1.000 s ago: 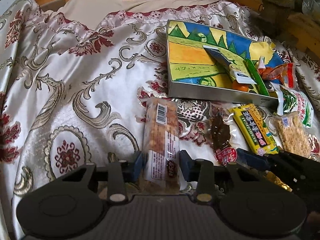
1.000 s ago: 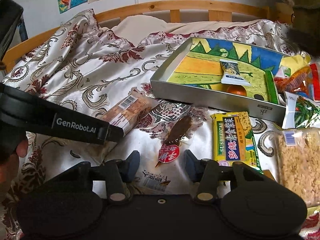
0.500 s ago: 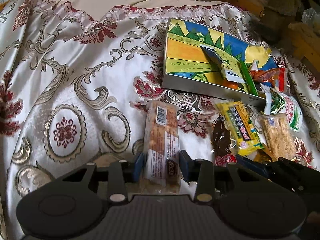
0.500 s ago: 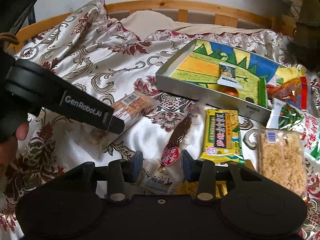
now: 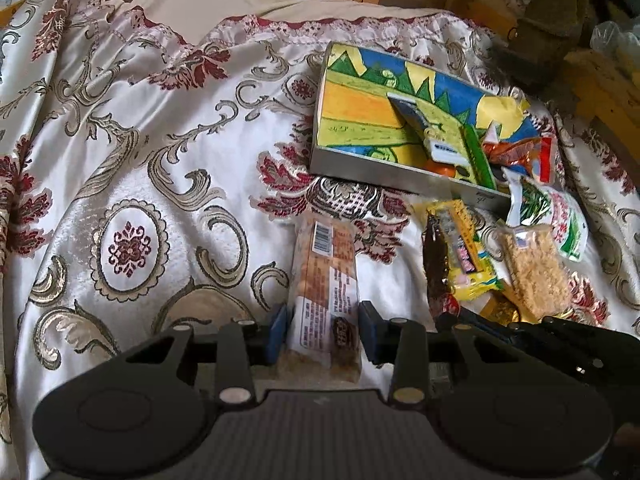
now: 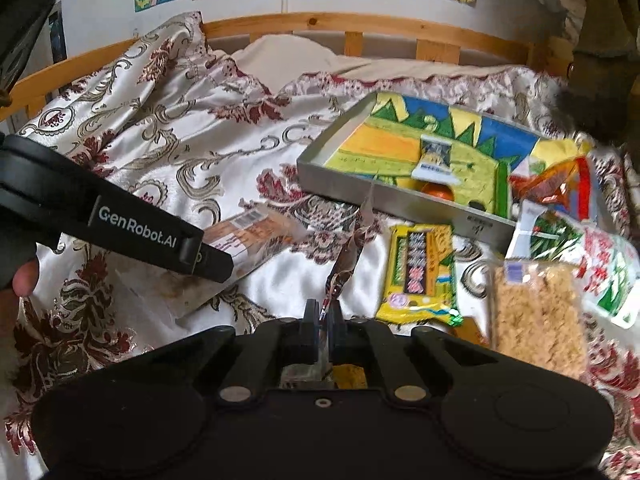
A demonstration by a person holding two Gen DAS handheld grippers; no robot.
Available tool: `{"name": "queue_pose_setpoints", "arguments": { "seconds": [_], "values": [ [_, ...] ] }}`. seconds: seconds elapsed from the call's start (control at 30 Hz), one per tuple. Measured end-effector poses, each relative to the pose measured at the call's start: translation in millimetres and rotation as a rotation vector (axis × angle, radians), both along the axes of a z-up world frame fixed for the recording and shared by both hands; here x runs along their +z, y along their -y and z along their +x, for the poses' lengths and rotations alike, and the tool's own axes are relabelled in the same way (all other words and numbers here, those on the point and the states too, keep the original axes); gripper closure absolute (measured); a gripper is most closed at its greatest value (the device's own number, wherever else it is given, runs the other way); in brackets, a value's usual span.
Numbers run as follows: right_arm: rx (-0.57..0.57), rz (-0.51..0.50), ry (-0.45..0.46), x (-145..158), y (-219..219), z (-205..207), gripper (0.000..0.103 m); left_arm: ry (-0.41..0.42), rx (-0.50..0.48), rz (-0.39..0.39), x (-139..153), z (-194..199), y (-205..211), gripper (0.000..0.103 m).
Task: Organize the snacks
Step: 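Carry the wafer bar and brown stick into the tray and open both tools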
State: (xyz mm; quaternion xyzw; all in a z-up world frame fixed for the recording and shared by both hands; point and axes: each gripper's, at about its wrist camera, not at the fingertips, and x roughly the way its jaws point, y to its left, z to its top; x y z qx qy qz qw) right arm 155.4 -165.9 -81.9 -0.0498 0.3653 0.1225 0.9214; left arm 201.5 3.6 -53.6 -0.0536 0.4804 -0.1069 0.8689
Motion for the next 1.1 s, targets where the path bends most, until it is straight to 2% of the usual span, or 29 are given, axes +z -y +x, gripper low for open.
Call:
{"name": "queue_pose_setpoints", "arguments": {
  "seconds": [0.17, 0.37, 0.63, 0.8, 0.93, 1.1],
  "values": [
    [0.026, -0.063, 0.078, 19.4, 2.8, -15.5, 0.103, 0.031, 0.002, -0.013, 15.9, -3.6, 3.1, 0.062],
    [0.052, -0.081, 0.160, 43.4, 8.6, -31.9, 0.103, 0.083, 0.003, -0.031, 33.8, -7.6, 6.8, 0.062],
    [0.080, -0.117, 0.298, 66.8, 13.9, -28.3, 0.103, 0.139, 0.017, -0.045, 51.1, 3.4, 10.3, 0.062],
    [0.082, -0.118, 0.375, 73.5, 22.6, -7.8, 0.103, 0.190, 0.014, -0.002, 59.4, 28.3, 18.7, 0.062],
    [0.055, -0.115, 0.426, 78.2, 37.1, 21.4, 0.103, 0.220, 0.017, -0.015, 65.3, 61.9, 25.5, 0.062],
    [0.021, -0.162, 0.474, 67.3, 57.7, 60.0, 0.103, 0.266, 0.032, -0.012, 64.8, 108.6, 39.5, 0.062]
  ]
}}
